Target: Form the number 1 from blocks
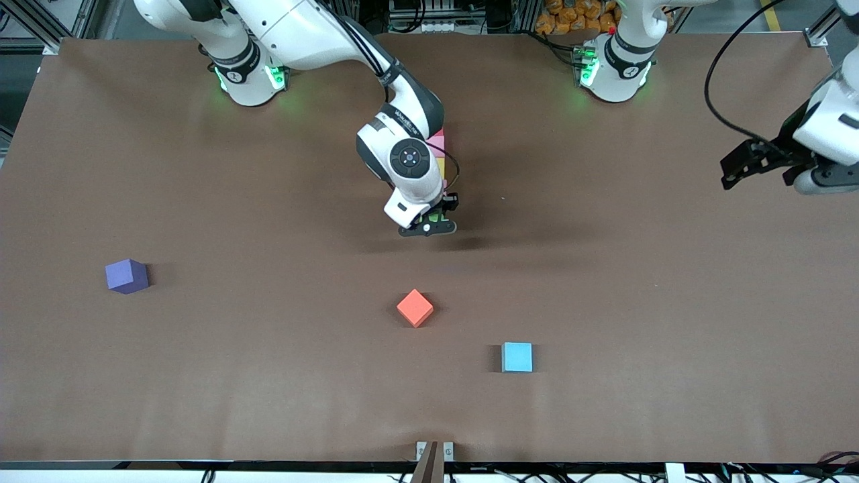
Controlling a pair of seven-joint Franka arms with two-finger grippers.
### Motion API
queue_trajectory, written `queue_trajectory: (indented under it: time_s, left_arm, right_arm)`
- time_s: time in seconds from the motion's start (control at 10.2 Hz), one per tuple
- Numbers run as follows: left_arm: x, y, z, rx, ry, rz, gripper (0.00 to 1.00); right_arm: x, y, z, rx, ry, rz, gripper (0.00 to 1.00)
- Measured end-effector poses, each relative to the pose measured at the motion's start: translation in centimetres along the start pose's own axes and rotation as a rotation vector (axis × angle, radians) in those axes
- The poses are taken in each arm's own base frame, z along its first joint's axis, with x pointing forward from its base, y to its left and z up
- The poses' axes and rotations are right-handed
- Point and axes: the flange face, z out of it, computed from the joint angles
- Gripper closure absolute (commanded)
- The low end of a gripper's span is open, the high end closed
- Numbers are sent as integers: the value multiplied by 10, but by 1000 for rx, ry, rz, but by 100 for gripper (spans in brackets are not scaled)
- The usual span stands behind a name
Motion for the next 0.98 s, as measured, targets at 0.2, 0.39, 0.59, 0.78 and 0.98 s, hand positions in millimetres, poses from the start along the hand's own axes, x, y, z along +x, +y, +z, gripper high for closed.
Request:
queue_trajectory:
  time_s: [0.2, 0.39, 0.59, 0.78, 0.98]
  left_arm:
    - [1, 5, -8, -32, -25, 54, 0]
    - [2, 11, -13, -61, -22, 59, 0]
    - [2, 11, -17, -65, -18, 60, 0]
    - [0, 10, -21, -64, -28, 61, 0]
    - [-1, 13, -21, -64, -32, 66, 0]
  right_arm:
    - [1, 0, 0, 4, 5, 3, 0]
    - [3, -1, -14, 18, 22, 5, 0]
    - [12, 8, -61, 34, 38, 23, 0]
    - [28, 44, -158, 62, 67, 78, 0]
    - [38, 103, -259, 103, 127, 157, 0]
